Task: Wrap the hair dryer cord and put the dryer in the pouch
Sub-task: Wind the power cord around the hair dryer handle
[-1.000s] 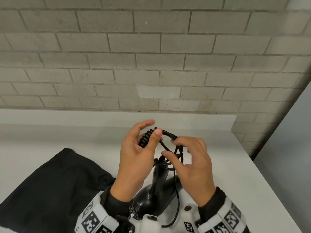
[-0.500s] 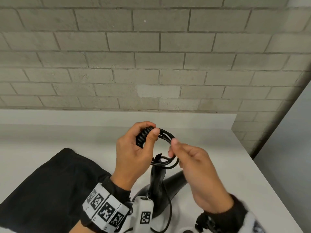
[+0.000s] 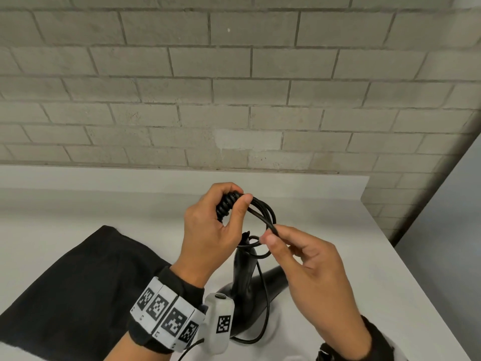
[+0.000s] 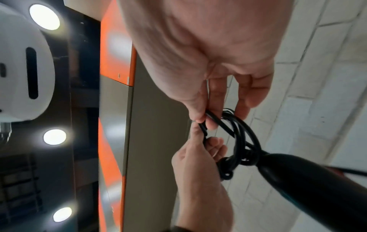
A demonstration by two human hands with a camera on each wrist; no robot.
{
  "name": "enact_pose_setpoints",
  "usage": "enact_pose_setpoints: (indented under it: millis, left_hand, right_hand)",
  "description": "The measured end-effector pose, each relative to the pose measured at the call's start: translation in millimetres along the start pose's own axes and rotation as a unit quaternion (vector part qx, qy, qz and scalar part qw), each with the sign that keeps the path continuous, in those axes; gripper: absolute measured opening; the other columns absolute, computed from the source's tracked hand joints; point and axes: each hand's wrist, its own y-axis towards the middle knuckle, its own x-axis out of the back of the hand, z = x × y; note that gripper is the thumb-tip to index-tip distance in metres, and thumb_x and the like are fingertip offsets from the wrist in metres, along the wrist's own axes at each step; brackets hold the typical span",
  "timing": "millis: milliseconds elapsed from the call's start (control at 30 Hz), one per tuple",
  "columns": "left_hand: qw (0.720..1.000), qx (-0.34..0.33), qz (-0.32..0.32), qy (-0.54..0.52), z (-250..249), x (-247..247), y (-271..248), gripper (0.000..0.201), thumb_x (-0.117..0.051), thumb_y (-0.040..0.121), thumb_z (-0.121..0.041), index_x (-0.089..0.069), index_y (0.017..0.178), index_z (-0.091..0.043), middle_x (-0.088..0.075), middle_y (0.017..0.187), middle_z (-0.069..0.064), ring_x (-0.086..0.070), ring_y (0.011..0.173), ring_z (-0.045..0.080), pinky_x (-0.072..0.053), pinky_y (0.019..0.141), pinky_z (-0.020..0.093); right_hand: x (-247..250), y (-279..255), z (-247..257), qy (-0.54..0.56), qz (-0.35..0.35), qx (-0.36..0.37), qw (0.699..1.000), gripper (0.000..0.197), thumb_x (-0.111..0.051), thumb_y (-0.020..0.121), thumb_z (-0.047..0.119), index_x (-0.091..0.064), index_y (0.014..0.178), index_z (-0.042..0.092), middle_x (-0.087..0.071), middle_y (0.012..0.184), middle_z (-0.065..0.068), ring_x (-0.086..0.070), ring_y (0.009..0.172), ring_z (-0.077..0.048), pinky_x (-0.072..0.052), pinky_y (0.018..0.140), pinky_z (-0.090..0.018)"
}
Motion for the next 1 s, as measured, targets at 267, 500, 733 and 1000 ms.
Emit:
enact_pose_setpoints:
  millis: [267,500,733,1000]
  left_hand:
    - [1.0,-0.004,0.009,-0.008,-5,-7,-4,0.021,-0.061,0.092,-0.03,-0.066,0.095,-0.01,-0.067,0.075,-0.008,-0.062,0.067,0.005,-0.046,0.063,0.01]
    - [1.0,-0.002,0.004,0.001,-2,-5,-1,0.023,-0.062,0.092,-0.033,-0.066,0.099,-0.011,-0.069,0.081,-0.008,-0.065,0.072,0.005,-0.052,0.066,0.015]
    - [1.0,0.017,-0.005,0.009,1,-4,-2,0.018,-0.066,0.092,-0.028,-0.066,0.097,-0.01,-0.068,0.079,-0.009,-0.063,0.071,0.003,-0.047,0.065,0.008]
    - [0.998,0.044,-0.028,0.032,12,5,4,0.009,-0.068,0.093,-0.019,-0.066,0.096,-0.01,-0.067,0.075,-0.005,-0.063,0.069,0.007,-0.048,0.064,0.011]
  right_hand:
    - [27,4,9,0.36,0.075,-0.224,0.903,0.022,-0.063,0.09,0.027,-0.07,0.078,0.01,-0.052,0.056,-0.002,-0.059,0.083,-0.028,-0.047,0.09,-0.043]
    - [12,-21,-11,-0.071,0.001,0.017,0.997,0.014,-0.062,0.088,0.035,-0.071,0.095,0.043,-0.07,0.097,0.024,-0.058,0.101,-0.001,-0.04,0.081,-0.011]
    - [26,-12,-10,0.377,0.061,-0.229,0.895,0.025,-0.062,0.09,0.029,-0.066,0.08,0.007,-0.041,0.045,0.0,-0.044,0.053,-0.02,-0.042,0.062,-0.031]
    - [19,-35,-60,0.244,0.133,-0.082,0.957,0.025,-0.082,0.076,0.037,-0.066,0.083,0.02,-0.074,0.095,-0.014,-0.065,0.11,-0.024,-0.051,0.094,-0.03]
